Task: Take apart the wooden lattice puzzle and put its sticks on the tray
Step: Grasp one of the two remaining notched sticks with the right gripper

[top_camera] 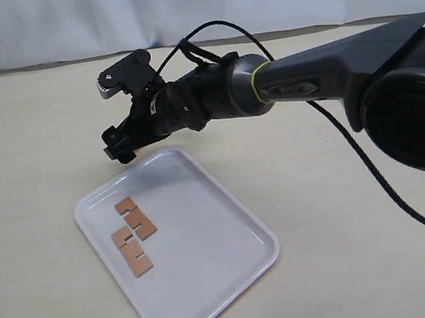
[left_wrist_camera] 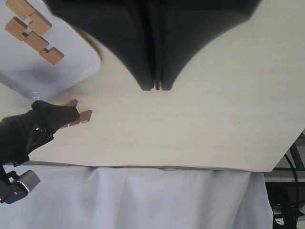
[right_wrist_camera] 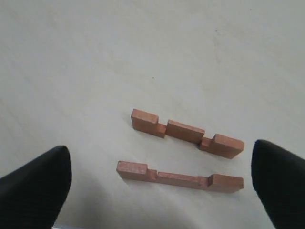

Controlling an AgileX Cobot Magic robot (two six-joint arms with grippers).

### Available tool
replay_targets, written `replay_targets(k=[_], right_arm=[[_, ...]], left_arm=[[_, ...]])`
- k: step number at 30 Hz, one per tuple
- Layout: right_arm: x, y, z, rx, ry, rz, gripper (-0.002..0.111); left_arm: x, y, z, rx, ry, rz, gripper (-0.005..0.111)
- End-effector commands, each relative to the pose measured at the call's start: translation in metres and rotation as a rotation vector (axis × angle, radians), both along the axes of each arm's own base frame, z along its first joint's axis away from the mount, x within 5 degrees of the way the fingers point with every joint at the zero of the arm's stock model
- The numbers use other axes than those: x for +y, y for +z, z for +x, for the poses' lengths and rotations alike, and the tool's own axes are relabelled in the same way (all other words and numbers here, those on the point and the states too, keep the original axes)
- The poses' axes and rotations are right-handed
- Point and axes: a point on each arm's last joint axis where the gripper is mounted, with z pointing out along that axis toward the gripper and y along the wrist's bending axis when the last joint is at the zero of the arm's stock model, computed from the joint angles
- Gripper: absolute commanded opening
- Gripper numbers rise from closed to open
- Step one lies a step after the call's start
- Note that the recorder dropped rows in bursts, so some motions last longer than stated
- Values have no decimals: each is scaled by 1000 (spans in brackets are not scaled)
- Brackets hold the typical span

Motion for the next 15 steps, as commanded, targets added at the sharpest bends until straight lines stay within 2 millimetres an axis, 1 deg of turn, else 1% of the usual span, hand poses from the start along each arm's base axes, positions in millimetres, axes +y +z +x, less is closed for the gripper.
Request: replay_targets(k=[1,6,15], right_arm=[[-2,-10,3,-12,11,-19,95],[-2,-21,4,-9,11,-21,95],[-2,-25,4,-15,11,-19,94]], left_arm=[[0,0,0,-10,-8,-1,0],[0,0,0,-10,-8,-1,0],[0,0,0,-10,-8,-1,0]])
